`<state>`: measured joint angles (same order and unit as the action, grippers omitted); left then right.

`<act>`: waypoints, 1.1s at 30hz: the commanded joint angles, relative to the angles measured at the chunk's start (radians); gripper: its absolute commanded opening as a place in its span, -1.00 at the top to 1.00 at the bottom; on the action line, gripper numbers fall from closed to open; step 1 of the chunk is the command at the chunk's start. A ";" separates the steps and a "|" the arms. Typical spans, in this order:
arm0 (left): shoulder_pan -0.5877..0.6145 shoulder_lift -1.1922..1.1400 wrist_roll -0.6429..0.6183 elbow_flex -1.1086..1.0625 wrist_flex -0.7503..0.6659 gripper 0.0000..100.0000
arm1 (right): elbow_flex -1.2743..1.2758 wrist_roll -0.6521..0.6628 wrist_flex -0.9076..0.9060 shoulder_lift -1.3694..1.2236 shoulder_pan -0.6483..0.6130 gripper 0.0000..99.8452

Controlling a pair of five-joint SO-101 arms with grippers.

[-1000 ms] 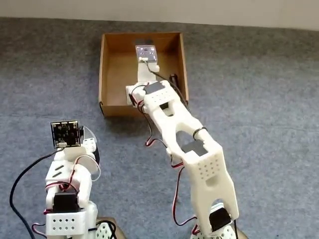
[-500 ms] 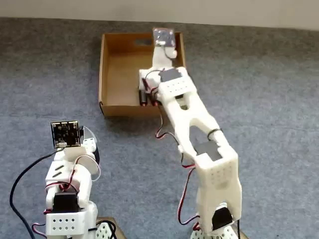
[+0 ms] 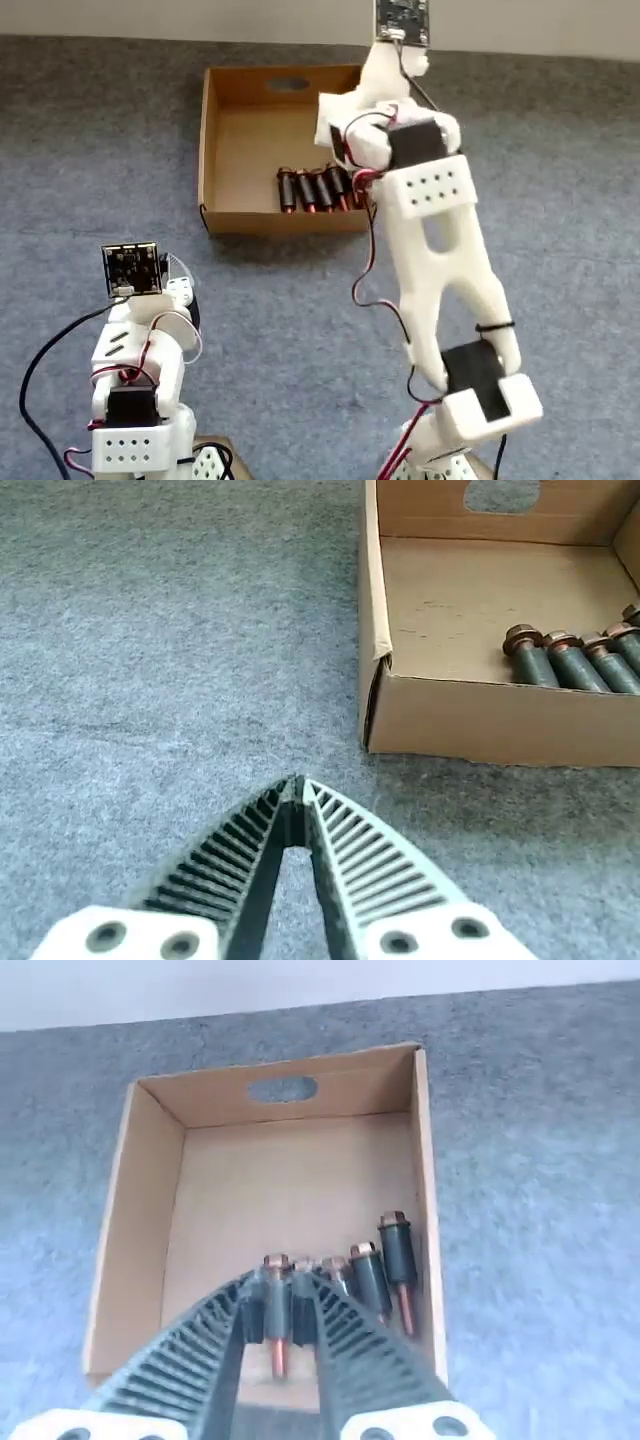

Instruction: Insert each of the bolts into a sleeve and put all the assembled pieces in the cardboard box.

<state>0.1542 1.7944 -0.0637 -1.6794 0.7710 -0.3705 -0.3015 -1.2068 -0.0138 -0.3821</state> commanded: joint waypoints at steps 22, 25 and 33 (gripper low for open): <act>0.008 -0.002 0.006 -0.018 0.003 0.98 | 1.460 0.196 0.320 1.260 0.171 0.98; 0.008 -0.002 0.006 -0.018 0.005 0.98 | 1.643 0.219 0.344 1.445 0.173 0.98; 0.004 -0.004 0.006 -0.018 0.005 0.98 | 1.989 0.218 0.361 1.865 0.168 0.98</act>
<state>0.1542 1.7944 -0.0637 -1.6794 0.7710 1.5566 -0.0974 -0.8615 1.7630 -0.2225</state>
